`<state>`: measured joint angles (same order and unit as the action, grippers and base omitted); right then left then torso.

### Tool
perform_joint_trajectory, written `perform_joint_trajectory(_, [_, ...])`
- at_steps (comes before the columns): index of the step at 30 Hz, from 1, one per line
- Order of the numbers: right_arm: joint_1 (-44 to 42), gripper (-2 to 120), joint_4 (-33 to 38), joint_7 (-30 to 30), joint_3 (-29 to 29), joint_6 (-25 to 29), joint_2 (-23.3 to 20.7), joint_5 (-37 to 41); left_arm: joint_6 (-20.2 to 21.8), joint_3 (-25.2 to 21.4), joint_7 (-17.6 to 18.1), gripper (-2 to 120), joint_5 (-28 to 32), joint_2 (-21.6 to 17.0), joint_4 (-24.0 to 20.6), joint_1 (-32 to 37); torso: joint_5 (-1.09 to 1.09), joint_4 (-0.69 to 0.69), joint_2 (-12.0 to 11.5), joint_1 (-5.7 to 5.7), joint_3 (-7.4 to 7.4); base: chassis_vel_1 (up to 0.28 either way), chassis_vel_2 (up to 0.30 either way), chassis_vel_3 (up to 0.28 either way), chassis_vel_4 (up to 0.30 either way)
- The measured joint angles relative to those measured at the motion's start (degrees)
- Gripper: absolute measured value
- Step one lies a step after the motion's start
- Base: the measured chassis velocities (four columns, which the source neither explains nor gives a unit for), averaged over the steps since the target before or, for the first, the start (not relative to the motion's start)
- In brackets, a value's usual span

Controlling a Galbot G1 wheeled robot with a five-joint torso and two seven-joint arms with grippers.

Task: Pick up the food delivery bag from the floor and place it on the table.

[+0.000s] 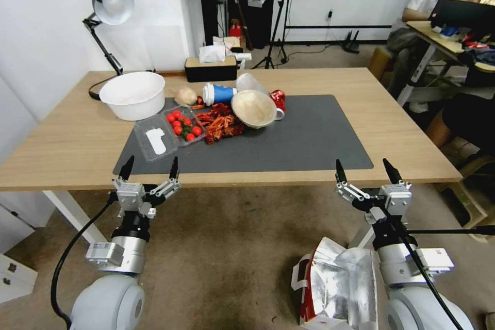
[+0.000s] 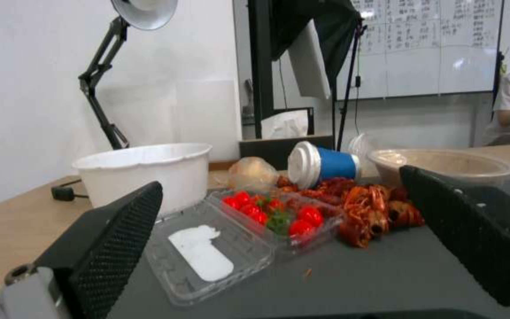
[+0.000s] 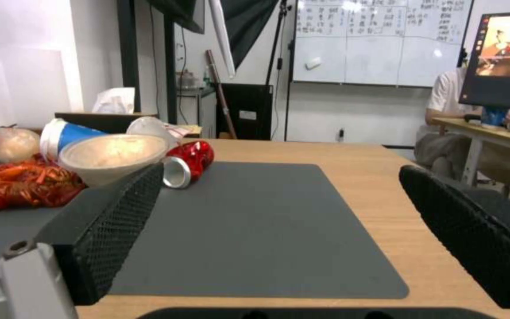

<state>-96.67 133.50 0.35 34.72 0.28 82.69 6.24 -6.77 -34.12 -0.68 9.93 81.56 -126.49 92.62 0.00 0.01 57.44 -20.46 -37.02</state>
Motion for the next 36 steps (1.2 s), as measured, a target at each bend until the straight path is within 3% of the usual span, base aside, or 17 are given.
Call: perform_joint_trajectory(36, [-0.1, 100, -0.1, -0.1, 0.1, -0.2, 1.4, 0.2, 0.8, -0.2, -0.3, 100, -1.3, 0.3, -1.5, 2.3, 0.0, 0.0, -10.1, 4.39, 5.71, 0.0, 0.0, 0.0, 0.0])
